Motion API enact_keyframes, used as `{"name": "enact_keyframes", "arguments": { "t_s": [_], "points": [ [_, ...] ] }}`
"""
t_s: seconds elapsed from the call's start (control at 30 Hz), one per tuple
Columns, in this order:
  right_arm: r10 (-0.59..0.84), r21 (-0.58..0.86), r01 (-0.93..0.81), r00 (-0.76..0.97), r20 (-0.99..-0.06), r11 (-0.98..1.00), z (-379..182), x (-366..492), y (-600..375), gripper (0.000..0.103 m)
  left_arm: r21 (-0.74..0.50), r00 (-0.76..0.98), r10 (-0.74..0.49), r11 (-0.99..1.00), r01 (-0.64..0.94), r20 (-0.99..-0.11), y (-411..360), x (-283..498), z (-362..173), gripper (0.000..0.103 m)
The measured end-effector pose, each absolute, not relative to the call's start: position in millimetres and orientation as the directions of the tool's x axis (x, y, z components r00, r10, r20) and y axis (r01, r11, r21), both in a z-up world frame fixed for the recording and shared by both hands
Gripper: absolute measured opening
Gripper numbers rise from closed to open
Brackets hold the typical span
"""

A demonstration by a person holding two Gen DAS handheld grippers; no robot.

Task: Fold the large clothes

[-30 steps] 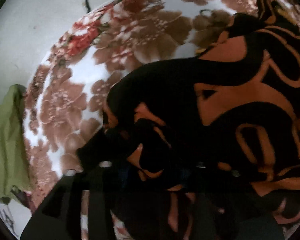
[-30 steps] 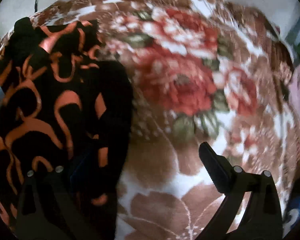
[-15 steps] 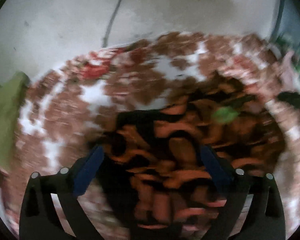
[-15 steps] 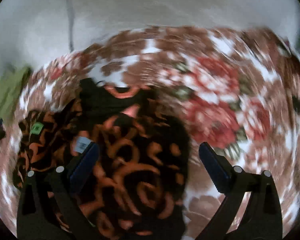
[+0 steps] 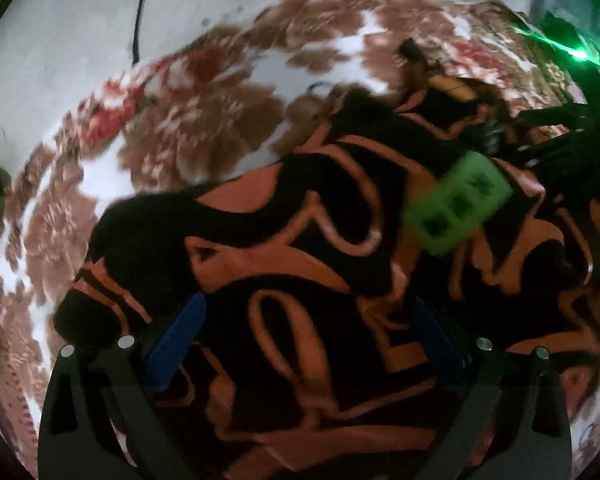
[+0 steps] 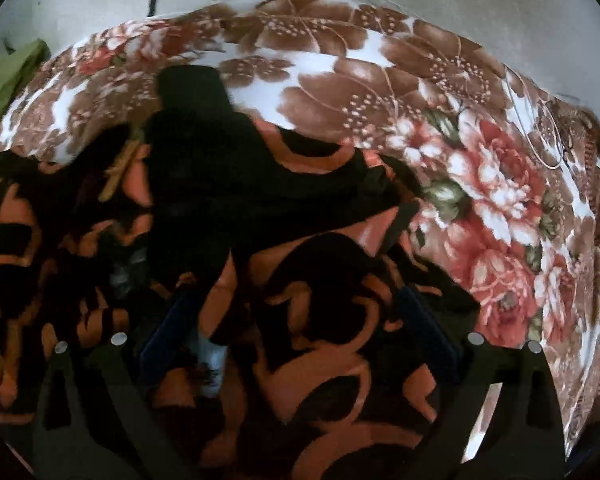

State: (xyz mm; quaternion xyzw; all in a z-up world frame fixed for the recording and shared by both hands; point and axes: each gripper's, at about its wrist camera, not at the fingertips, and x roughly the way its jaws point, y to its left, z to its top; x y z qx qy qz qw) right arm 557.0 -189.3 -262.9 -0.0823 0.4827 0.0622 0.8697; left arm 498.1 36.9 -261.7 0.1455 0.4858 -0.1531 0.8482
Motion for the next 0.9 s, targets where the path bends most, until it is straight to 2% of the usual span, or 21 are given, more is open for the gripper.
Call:
{"name": "enact_keyframes", "arguments": {
  "t_s": [0.07,0.2,0.37,0.57,0.67,0.77,0.9],
  "points": [
    [0.025,-0.077,-0.17,0.525,-0.851,0.982,-264.7,565.0,-199.5,0.098,0.099,0.48,-0.12,0.909,0.405,-0.869,46.4,499.4,-262.7,0.099],
    [0.127,0.044,-0.177,0.491,-0.862,0.983,-268.4,579.8,-226.4,0.098,0.13,0.488,-0.116,0.888,0.441,-0.865,58.0,495.6,-256.5,0.099],
    [0.196,0.059,-0.254,0.554,-0.809,0.965,-245.1,569.0,-233.6,0.098,0.119,0.496,-0.142,0.881,0.458,-0.857,71.0,491.6,-241.3,0.099],
    [0.222,0.106,-0.22,0.618,-0.755,0.97,-203.5,532.4,-254.0,0.098,0.092,0.548,-0.176,0.9,0.426,-0.817,88.8,467.2,-193.0,0.099],
    [0.215,0.134,-0.175,0.621,-0.754,0.975,-190.8,500.4,-255.7,0.098,0.126,0.589,-0.112,0.929,0.347,-0.801,105.3,449.7,-174.5,0.098],
    [0.251,0.167,-0.192,0.606,-0.755,0.967,-183.8,468.0,-236.8,0.098,0.053,0.594,-0.112,0.966,0.253,-0.797,134.1,434.6,-164.6,0.098],
    [0.281,0.156,-0.254,0.587,-0.759,0.954,-181.1,428.5,-185.3,0.098,-0.009,0.521,-0.065,0.994,0.11,-0.851,175.8,420.3,-189.0,0.098]
  ]
}}
